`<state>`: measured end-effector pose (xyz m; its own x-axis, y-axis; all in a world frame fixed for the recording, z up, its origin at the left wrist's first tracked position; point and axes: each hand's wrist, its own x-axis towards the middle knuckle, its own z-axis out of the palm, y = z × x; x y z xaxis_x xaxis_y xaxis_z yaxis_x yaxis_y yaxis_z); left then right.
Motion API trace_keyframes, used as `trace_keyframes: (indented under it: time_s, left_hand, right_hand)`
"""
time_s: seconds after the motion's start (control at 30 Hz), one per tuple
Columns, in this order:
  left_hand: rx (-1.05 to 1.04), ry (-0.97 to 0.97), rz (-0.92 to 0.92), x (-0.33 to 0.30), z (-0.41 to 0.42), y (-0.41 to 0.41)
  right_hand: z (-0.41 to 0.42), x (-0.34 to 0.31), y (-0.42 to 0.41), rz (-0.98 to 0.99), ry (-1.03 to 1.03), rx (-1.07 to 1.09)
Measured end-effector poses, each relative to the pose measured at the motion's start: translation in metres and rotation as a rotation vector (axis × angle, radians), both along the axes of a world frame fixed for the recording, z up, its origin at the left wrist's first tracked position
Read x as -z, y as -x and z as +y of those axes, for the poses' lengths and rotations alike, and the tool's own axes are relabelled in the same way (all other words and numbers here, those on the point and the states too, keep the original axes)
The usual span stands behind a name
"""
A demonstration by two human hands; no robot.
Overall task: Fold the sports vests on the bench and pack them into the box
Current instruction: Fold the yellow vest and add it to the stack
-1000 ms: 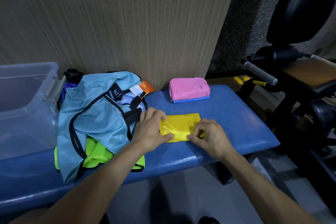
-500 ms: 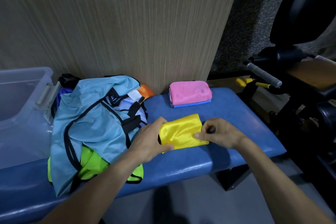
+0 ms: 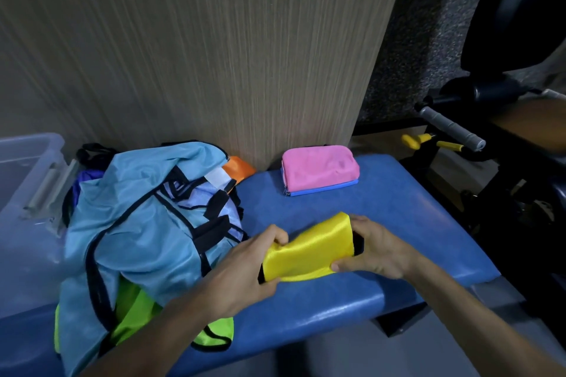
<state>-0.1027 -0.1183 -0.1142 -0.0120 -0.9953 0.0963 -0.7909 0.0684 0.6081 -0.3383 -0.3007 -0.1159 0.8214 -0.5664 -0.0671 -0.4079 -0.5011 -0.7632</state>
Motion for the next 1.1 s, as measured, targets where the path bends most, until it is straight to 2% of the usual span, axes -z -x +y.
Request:
trace_keyframes:
  time_s: [0.1,0.27,0.37,0.5,0.7,0.77,0.83,0.93,1.1]
  left_hand:
    - [0.018,0.018,0.064,-0.014,-0.020,-0.005]
    - [-0.082,0.199,0.144,-0.048,-0.093,-0.024]
    - [-0.123,0.341,0.136,-0.063,-0.131,-0.033]
    - [-0.138,0.457,0.065,-0.070,-0.158,-0.042]
    - [-0.046,0.514,0.016,-0.065,-0.170,-0.048]
    - [-0.017,0.498,-0.012,-0.063,-0.169,-0.048]
    - [-0.004,0.478,-0.030,-0.061,-0.169,-0.048]
    - [-0.052,0.481,-0.018,-0.062,-0.168,-0.052]
    - [-0.192,0.439,0.127,-0.059,-0.156,-0.056]
  right_hand:
    - [-0.011,-0.001,0.001,-0.040,-0.017,-0.002]
    - [-0.073,-0.030,-0.008,-0.182,0.243,0.164]
    - [-0.105,-0.056,-0.020,-0.251,0.255,0.191]
    - [-0.135,-0.072,-0.036,-0.174,0.146,0.142]
    - [-0.135,-0.092,-0.043,-0.226,-0.523,0.214]
    - [-0.136,-0.091,-0.046,-0.218,-0.649,0.267]
    - [-0.133,-0.088,-0.051,-0.224,-0.642,0.297]
    - [-0.130,-0.087,-0.061,-0.363,-0.560,0.337]
    - [-0.116,-0.082,-0.064,-0.550,-0.546,0.448]
